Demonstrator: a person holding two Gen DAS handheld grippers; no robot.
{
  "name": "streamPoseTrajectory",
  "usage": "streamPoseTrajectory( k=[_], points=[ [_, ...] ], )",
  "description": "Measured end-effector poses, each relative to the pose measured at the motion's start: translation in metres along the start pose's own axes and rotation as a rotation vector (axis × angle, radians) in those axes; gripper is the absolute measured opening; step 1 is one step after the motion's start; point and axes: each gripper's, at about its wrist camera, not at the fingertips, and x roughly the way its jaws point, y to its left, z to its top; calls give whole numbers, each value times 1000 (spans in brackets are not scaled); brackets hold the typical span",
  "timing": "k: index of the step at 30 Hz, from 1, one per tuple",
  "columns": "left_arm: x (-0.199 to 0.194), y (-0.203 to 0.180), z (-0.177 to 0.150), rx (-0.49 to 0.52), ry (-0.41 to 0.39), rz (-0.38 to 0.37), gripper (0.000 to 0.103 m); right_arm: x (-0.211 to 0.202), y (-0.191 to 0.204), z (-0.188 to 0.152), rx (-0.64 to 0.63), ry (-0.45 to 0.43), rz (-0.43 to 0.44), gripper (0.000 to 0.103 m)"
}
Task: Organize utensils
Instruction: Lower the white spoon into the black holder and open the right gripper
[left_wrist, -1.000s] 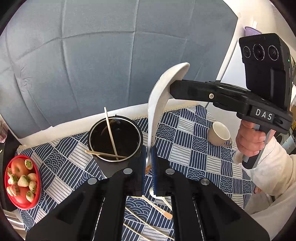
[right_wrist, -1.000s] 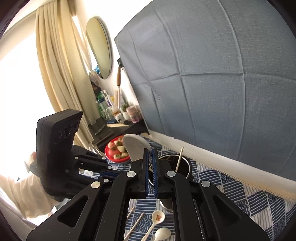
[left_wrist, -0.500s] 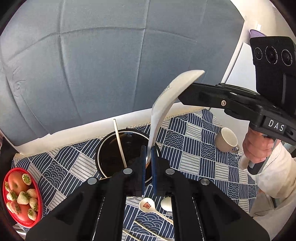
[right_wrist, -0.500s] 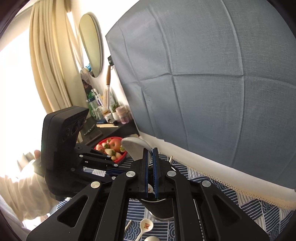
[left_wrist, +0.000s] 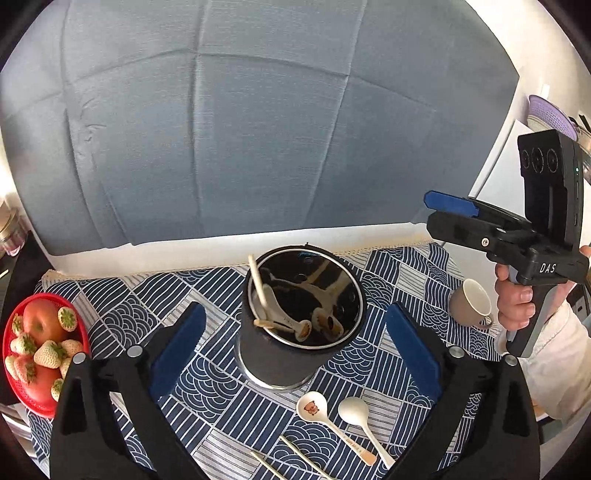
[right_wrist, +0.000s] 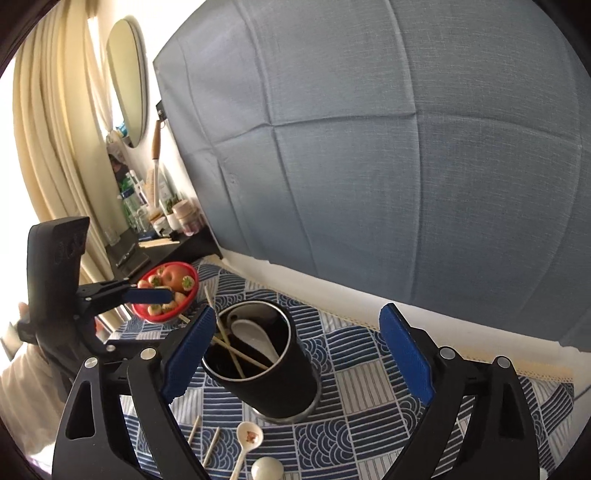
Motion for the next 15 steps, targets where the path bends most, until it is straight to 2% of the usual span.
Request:
streamPoseTrajectory(
  k=[15],
  points=[
    [-4,22,-41,-84,69,117,97,2,17,-34,-15,87,-10,87]
  ],
)
